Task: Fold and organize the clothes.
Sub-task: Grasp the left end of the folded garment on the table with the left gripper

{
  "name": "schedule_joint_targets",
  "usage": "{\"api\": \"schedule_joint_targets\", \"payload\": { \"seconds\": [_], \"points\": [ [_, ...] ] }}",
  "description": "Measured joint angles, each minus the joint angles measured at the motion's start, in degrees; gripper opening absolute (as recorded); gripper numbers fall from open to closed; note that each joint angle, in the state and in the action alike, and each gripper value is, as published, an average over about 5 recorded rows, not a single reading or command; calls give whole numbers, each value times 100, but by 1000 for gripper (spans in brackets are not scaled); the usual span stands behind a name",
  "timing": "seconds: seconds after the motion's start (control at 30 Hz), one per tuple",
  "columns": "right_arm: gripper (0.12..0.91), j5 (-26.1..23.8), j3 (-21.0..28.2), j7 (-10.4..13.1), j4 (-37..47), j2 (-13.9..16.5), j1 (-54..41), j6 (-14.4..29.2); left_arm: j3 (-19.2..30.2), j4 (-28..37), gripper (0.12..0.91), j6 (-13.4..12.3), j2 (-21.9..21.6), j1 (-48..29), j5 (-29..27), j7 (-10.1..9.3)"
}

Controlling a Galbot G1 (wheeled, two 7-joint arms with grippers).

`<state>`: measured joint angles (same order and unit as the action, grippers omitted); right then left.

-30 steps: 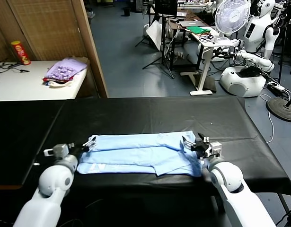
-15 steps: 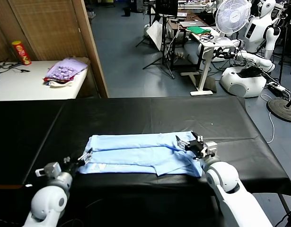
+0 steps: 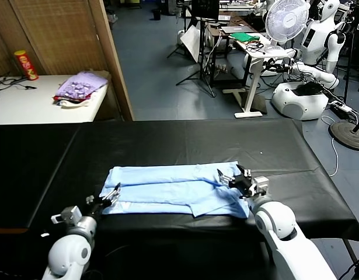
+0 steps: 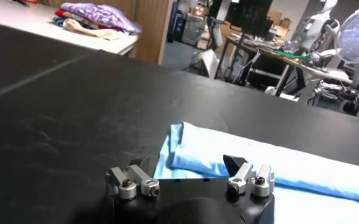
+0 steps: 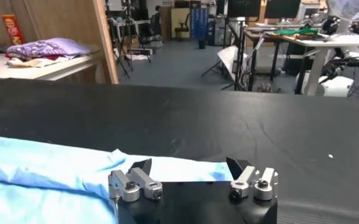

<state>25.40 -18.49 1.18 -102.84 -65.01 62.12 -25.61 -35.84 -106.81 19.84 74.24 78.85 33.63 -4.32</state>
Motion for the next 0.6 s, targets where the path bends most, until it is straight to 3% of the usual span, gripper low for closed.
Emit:
{"api": "schedule_joint_targets", "payload": {
  "seconds": [0.2, 0.4, 0.53, 0.6],
  "points": [
    [798, -40, 11, -8, 30, -54, 44, 29, 5, 83, 758, -212, 125, 46, -183, 57],
    [798, -50, 16, -17, 67, -69, 40, 43, 73, 223, 484, -530, 231, 45, -664, 90],
    [798, -52, 16, -25, 100, -71, 29, 53, 101, 284, 288, -570, 287, 6, -772, 100],
    [798, -53, 16, -28, 120, -74, 25, 60, 114, 297, 234, -573, 304, -9, -801, 103]
  ]
}}
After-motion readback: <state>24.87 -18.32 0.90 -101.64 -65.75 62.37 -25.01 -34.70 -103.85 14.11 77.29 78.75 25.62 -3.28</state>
